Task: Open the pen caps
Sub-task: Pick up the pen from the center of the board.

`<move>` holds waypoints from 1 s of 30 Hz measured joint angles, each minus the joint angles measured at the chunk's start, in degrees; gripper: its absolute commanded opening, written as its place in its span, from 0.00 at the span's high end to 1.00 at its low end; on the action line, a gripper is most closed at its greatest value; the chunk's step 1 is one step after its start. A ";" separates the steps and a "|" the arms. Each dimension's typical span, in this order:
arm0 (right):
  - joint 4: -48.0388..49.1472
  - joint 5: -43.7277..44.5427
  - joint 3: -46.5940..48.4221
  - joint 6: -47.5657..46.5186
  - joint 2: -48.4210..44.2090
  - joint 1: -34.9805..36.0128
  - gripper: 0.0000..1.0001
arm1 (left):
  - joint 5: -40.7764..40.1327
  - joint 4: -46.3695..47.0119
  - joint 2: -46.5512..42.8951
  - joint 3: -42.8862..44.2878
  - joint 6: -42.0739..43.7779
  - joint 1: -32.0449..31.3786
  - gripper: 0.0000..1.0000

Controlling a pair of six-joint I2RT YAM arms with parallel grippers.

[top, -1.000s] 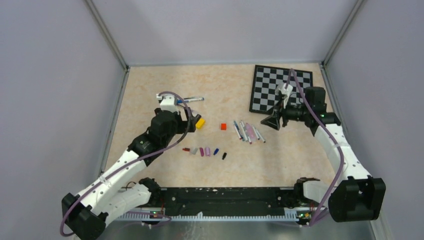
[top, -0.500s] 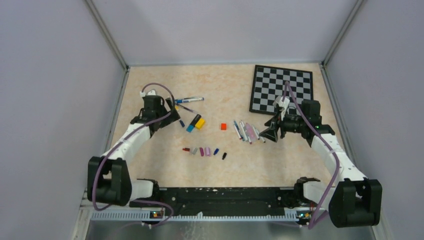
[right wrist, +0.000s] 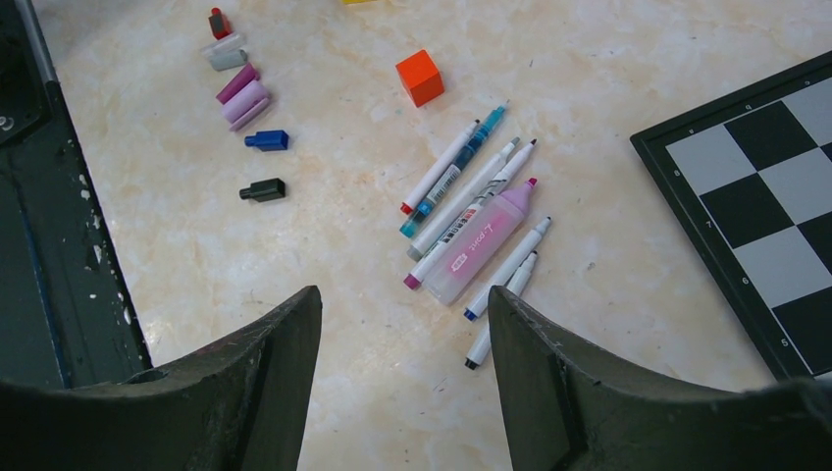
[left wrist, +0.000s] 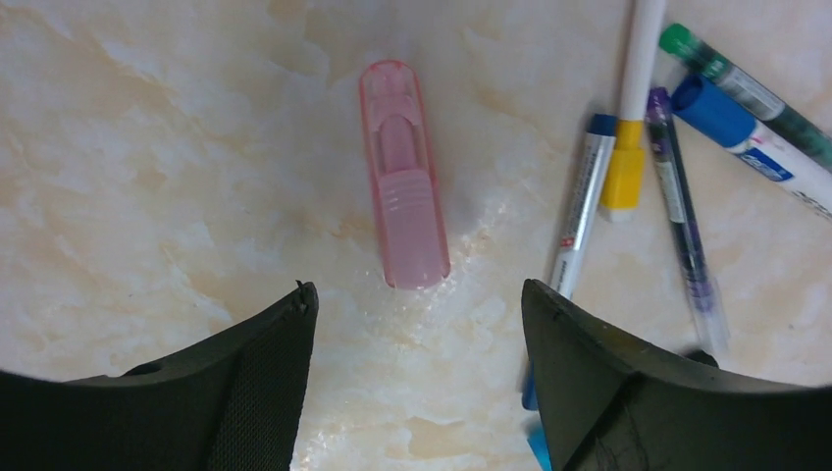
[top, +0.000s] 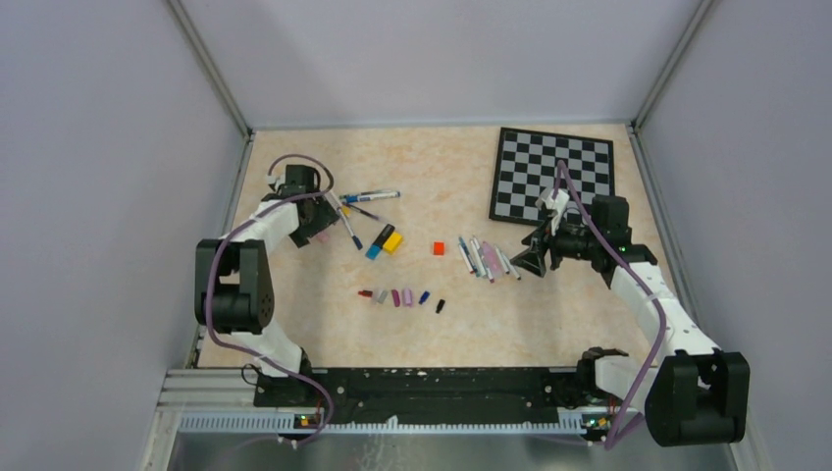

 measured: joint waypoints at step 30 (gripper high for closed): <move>-0.02 0.66 0.00 -0.57 0.74 0.00 0.38 | -1.55 -5.42 13.84 11.23 0.94 1.62 0.54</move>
